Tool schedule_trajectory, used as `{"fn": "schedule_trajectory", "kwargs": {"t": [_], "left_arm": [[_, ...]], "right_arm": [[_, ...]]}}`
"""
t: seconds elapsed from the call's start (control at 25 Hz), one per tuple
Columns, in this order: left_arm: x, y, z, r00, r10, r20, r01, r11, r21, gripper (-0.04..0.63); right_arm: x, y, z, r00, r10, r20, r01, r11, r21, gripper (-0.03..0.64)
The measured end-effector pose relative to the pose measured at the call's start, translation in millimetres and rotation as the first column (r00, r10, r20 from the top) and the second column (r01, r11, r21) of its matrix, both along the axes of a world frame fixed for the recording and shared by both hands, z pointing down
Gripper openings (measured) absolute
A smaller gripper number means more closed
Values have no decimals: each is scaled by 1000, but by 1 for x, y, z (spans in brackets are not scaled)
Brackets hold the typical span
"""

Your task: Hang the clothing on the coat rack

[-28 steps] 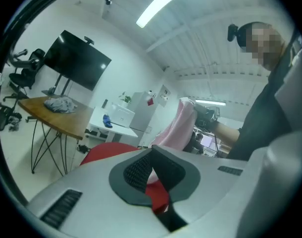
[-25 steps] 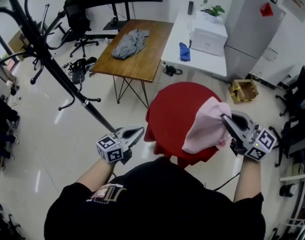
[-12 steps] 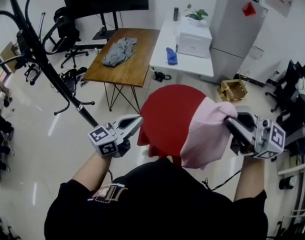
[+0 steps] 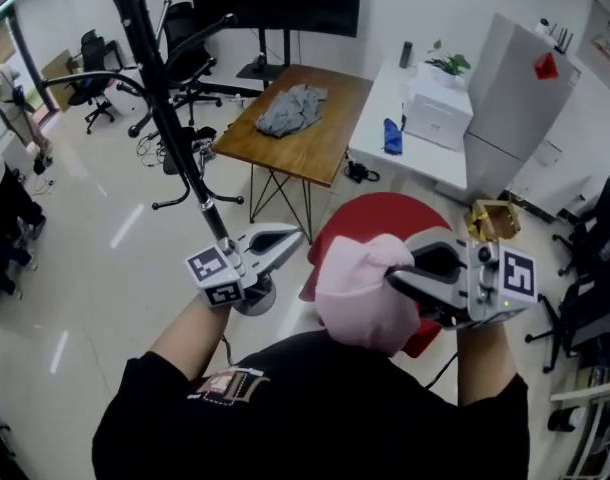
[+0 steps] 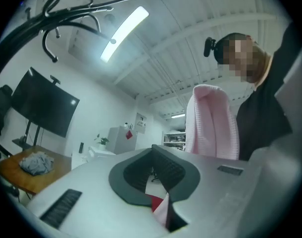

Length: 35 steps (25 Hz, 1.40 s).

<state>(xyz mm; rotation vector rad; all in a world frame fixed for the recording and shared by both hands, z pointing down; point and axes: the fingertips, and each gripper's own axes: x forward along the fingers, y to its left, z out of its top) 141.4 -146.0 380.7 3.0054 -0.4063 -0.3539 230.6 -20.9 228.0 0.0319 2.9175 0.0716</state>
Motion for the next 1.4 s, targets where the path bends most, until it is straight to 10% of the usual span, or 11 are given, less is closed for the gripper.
{"fn": "schedule_trajectory", "kwargs": {"t": [0.32,0.36,0.44,0.64,0.96,1.4], "left_arm": [[-79,35,-51,981,189,-36,-180,968,174,14],[-87,45,-51,969,245,-36,-237,959,156,141],[-95,74,-48,930,366,-24,-359,923,140,267],[-94,125,-41,853,522,27,-516,834,196,279],[-123,131,-61,894,445,-47,-406,852,330,23],[-220,91,-100,958,277,-71,-217,866,451,15]], "right_arm": [[-112,-5,10,952,-306,-32,304,952,-43,31],[-126,-6,13,944,-329,-35,327,944,-52,31],[-145,-7,20,932,-360,-41,357,931,-69,31],[-165,-25,34,924,-377,-58,369,922,-115,31],[-175,-30,38,923,-376,-84,366,923,-116,31],[-253,-84,33,955,-276,-104,270,960,-69,31]]}}
